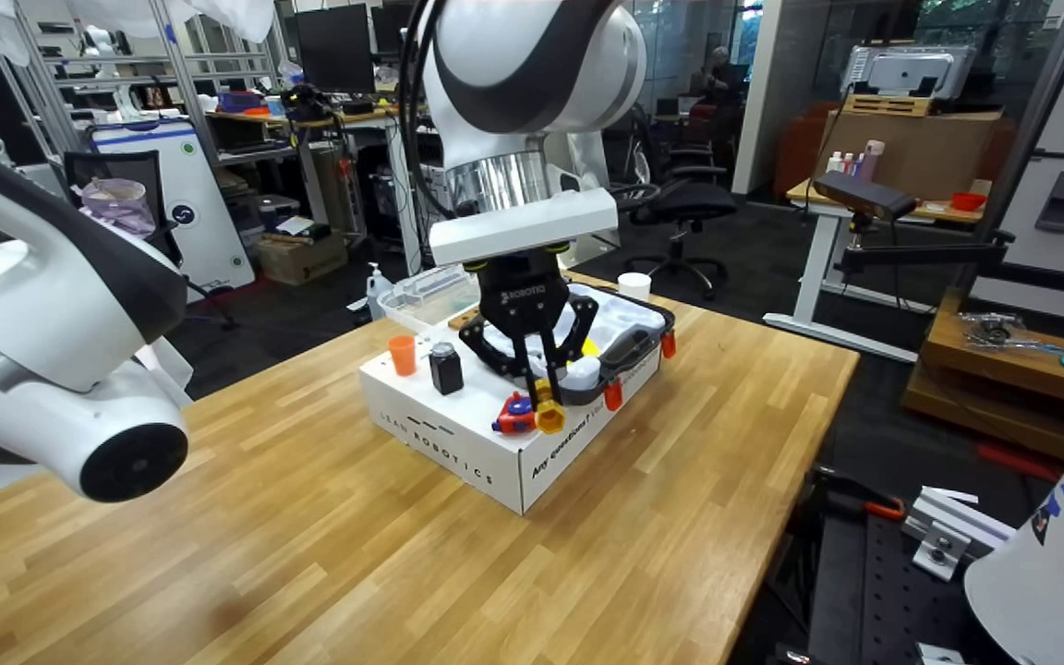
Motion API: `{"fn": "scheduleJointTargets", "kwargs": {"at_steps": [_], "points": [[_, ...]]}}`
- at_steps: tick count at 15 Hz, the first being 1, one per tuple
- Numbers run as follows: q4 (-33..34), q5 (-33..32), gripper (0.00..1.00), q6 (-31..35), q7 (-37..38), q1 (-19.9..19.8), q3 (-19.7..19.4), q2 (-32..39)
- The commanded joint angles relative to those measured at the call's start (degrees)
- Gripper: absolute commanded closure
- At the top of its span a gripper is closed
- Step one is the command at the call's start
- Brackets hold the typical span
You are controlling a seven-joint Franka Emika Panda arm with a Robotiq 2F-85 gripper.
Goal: Remove the object from the tool box and put it on the table
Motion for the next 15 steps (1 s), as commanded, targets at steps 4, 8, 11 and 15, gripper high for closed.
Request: {"fn": "scheduleJointTargets", "kwargs": {"at_steps": [4,8,11,15], "points": [[4.0,-0.9,0.96,0.8,-6.2,3.2,3.6,4.9],[3.6,-0.2,0.83,1.2,-5.2,4.6,3.8,5.6],[3.6,-0.2,0.83,1.2,-5.1,4.5,3.7,5.5],[3.6,-0.2,0.83,1.2,-5.1,4.5,3.7,5.5]]}}
